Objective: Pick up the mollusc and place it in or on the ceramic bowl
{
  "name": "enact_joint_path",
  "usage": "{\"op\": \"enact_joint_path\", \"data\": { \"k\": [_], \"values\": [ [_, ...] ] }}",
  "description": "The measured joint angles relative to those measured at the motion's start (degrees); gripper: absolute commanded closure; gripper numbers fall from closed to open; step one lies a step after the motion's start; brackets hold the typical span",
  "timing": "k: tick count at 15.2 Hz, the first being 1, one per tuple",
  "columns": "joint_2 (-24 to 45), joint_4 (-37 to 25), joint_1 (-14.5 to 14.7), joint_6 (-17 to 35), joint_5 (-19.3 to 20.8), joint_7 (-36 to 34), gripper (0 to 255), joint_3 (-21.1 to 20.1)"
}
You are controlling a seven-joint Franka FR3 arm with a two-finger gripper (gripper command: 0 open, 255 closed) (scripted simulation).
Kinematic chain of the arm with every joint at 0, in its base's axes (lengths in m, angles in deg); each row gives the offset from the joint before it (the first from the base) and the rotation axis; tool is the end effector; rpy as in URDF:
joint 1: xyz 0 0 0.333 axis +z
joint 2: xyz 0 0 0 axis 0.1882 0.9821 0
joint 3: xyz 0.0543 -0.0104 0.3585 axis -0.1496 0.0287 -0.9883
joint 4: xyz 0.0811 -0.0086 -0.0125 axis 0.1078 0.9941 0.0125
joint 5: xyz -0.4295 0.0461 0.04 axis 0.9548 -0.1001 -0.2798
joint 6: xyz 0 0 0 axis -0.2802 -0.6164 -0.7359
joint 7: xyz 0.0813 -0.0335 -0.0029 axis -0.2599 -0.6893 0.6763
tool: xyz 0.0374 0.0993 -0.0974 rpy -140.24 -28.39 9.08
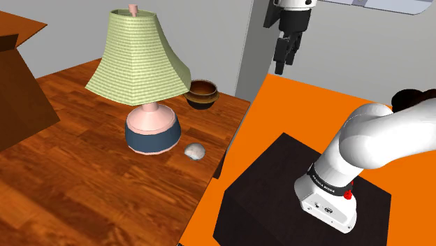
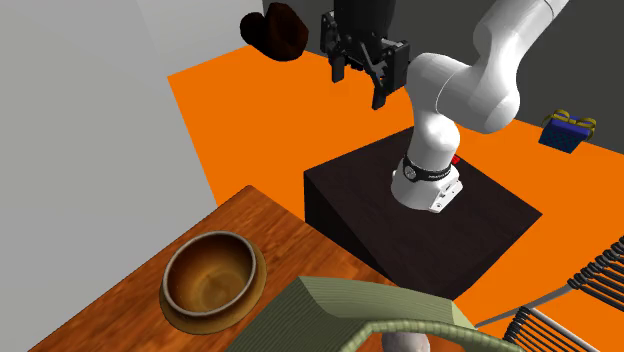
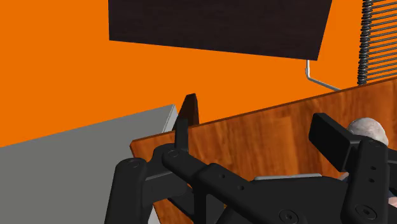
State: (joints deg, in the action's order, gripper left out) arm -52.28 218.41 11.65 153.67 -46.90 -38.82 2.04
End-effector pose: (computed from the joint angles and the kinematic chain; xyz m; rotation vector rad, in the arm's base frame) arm 0.3082 0.0160 0.5636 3.0580 0.1741 -0.1926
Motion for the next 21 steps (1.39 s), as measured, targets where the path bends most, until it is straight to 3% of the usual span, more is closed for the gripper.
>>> {"op": "enact_joint_path", "data": {
  "k": [3, 11, 21],
  "values": [
    [1.0, 0.2, 0.5, 0.7, -0.6, -1.5, 0, -1.6],
    [12.1, -1.4, 3.2, 6.8, -2.9, -11.3, 0, -11.8],
    [33.4, -10.1, 5.5, 12.6, 0.2, -26.4, 0, -24.1]
  ]
}}
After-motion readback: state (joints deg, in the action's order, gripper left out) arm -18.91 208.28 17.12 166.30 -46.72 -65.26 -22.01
